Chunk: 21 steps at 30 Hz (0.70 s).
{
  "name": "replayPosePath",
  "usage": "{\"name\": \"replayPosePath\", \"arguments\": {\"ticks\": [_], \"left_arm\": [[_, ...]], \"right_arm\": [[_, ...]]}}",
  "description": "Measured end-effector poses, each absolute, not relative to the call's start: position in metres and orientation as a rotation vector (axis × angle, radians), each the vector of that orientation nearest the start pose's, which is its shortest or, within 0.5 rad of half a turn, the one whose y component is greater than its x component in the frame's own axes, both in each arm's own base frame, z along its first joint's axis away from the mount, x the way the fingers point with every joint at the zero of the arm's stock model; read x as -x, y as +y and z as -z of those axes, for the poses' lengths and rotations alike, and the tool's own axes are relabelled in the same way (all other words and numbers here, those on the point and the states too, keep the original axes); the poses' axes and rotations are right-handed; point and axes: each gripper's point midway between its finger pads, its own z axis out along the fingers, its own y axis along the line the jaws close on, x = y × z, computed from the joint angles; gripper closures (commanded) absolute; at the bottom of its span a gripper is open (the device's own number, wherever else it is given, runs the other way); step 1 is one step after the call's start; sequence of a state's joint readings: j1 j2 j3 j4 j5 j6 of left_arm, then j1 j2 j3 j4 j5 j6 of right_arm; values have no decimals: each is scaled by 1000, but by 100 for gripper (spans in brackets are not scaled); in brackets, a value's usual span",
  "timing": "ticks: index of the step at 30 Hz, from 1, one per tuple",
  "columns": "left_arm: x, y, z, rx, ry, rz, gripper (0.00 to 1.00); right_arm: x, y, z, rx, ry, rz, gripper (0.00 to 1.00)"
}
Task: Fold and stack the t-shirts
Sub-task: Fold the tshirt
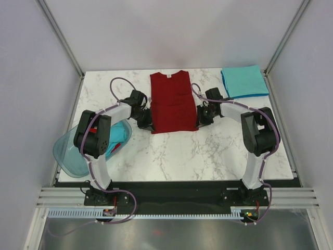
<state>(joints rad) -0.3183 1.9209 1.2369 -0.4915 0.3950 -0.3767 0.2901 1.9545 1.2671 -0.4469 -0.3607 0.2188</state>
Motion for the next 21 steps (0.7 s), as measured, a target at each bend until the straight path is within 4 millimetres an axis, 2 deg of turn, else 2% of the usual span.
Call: {"name": "replayPosePath", "arguments": {"ticks": [1,6,14,15,16,17,18,19,21], "left_arm": [[-343,-201,-24,-38,2823,722,98],[-323,-206,-22,-76,2831,710,98],[-258,-207,-20,-164,2866,650,98],[-251,-206,-20,-169,2869,646,96],[-243,-205,-20,-176,2872,643,93],[-234,-205,-20,-185,2877,643,88],[-227,-206,-21,-195,2877,646,73],[-221,-204,-21,-208,2880,637,69],[-210,-200,-20,-205,2892,624,62]], "right_arm": [[-369,184,-19,199,2736,-643,99],[-343,175,-20,149,2752,-627,100],[-276,158,-16,38,2795,-606,99],[-266,156,-16,26,2797,-605,98],[-256,153,-16,11,2801,-602,93],[-247,151,-16,-5,2804,-598,88],[-240,150,-16,-20,2806,-592,83],[-235,149,-16,-21,2809,-581,77],[-228,147,-16,-42,2818,-552,73]]}}
